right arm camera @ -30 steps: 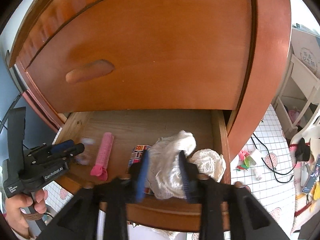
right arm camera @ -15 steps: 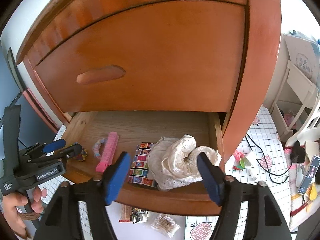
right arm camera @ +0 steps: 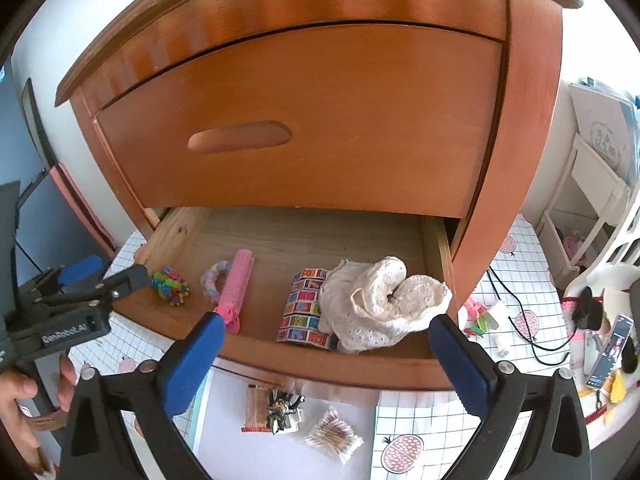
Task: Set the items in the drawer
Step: 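Withdraw both tools from the drawer and lower them over the white tray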
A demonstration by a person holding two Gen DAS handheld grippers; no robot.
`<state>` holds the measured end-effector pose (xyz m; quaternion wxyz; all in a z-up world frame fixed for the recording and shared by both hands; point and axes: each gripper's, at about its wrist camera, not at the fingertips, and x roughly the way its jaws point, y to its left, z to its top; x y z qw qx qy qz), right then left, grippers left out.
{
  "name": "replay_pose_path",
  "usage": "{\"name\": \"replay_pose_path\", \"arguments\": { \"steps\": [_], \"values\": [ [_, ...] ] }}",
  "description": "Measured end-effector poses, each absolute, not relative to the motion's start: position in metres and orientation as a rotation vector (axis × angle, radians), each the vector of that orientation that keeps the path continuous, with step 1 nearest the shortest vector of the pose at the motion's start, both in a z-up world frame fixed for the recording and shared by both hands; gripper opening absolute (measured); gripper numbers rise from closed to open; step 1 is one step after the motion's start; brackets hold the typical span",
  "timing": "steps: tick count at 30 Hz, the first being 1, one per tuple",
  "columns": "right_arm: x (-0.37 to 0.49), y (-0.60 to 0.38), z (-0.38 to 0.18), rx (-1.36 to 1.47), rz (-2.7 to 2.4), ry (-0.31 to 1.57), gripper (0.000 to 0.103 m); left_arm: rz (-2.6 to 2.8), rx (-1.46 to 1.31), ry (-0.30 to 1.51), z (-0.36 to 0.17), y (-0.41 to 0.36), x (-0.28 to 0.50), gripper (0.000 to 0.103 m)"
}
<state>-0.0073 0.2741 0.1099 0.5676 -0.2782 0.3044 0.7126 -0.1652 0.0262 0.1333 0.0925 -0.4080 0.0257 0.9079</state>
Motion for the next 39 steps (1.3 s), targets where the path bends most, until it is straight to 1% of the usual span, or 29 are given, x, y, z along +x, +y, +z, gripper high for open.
{"name": "replay_pose_path", "arguments": {
  "steps": [8,16,21,26,32,39],
  "values": [
    [-0.016,0.247,0.117,-0.653,1.694,0.698,0.103,2.686,-1.199,0.034,0.132,0.016,-0.140,0.099],
    [-0.023,0.207,0.111,-0.602,1.721,0.711,0.103,2.649,-1.183,-0.095,0.116,0.000,-0.102,0.099],
    [-0.020,0.182,0.087,-0.559,1.681,0.765,0.103,2.653,-1.205,-0.157,0.092,-0.007,-0.078,0.099],
    [-0.014,0.169,0.048,-0.576,1.598,0.832,0.103,2.695,-1.261,-0.225,0.057,-0.015,-0.069,0.099],
    [-0.009,0.170,-0.002,-0.604,1.529,0.957,0.103,2.708,-1.340,-0.172,0.026,-0.010,-0.073,0.099],
    [-0.007,0.180,-0.034,-0.593,1.474,1.077,0.103,2.702,-1.474,-0.175,-0.020,-0.018,-0.076,0.099]
  ]
}}
